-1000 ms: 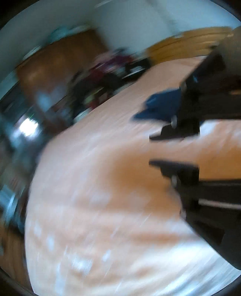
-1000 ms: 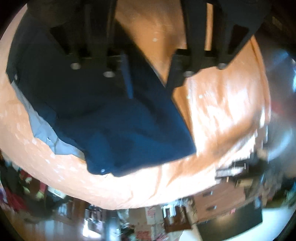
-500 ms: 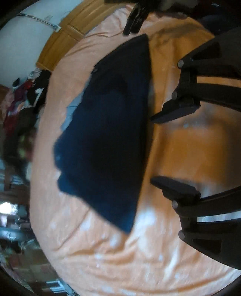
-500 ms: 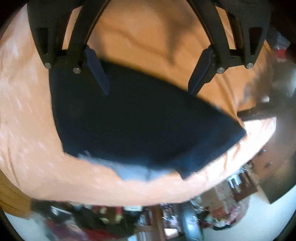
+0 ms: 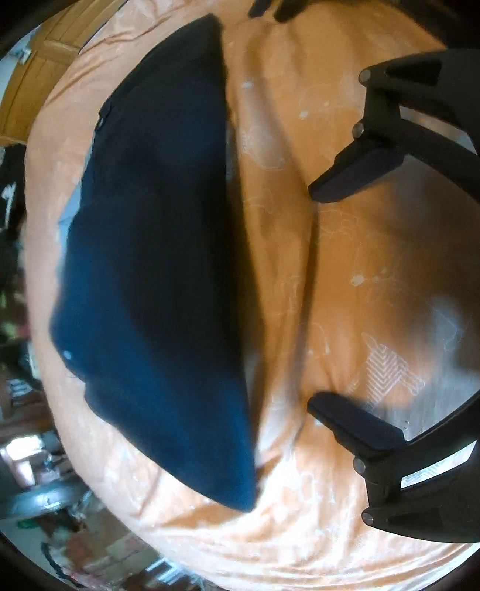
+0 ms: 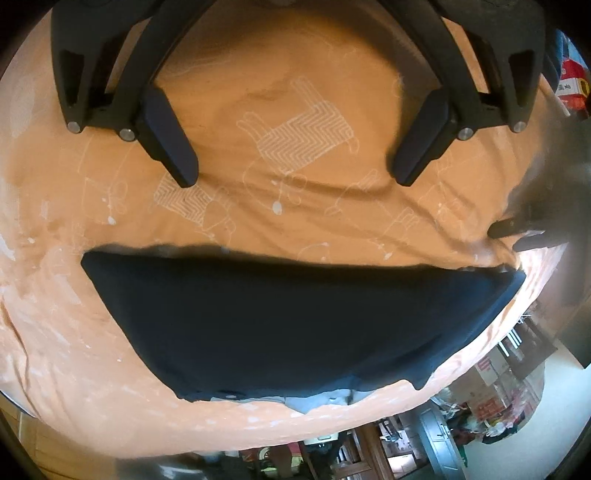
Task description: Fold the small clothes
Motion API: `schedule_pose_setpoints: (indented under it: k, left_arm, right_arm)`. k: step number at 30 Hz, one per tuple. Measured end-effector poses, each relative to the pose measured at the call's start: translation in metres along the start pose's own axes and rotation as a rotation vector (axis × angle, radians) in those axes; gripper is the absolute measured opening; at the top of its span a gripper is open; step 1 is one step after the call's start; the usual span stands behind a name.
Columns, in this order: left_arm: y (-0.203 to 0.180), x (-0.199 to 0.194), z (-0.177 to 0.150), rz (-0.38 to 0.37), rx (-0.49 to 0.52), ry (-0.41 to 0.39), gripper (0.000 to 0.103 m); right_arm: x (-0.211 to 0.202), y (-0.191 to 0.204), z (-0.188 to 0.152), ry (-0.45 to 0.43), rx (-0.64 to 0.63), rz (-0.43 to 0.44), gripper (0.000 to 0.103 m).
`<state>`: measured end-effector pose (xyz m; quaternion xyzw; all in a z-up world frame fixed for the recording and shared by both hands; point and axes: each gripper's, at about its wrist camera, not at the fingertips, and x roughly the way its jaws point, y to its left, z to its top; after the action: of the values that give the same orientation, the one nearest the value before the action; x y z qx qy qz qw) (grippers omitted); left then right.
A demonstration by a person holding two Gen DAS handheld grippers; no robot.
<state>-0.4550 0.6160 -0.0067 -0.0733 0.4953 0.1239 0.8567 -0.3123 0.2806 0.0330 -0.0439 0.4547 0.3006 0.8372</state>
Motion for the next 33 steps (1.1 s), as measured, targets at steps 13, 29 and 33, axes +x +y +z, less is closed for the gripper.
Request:
schedule_pose_setpoints:
  k: [13, 29, 33]
  left_arm:
    - [0.008, 0.006, 0.002, -0.040, -0.010, -0.061, 0.103]
    - [0.001, 0.004, -0.004, -0.002, 0.001, -0.066, 0.103]
    - [0.002, 0.004, -0.004, -0.006, -0.001, -0.070, 0.103]
  right_arm:
    - [0.002, -0.003, -0.006, -0.047, -0.017, 0.038, 0.103]
    - [-0.001, -0.008, -0.009, -0.048, -0.022, 0.079, 0.103]
    - [-0.003, -0.008, -0.012, -0.097, -0.023, 0.091, 0.103]
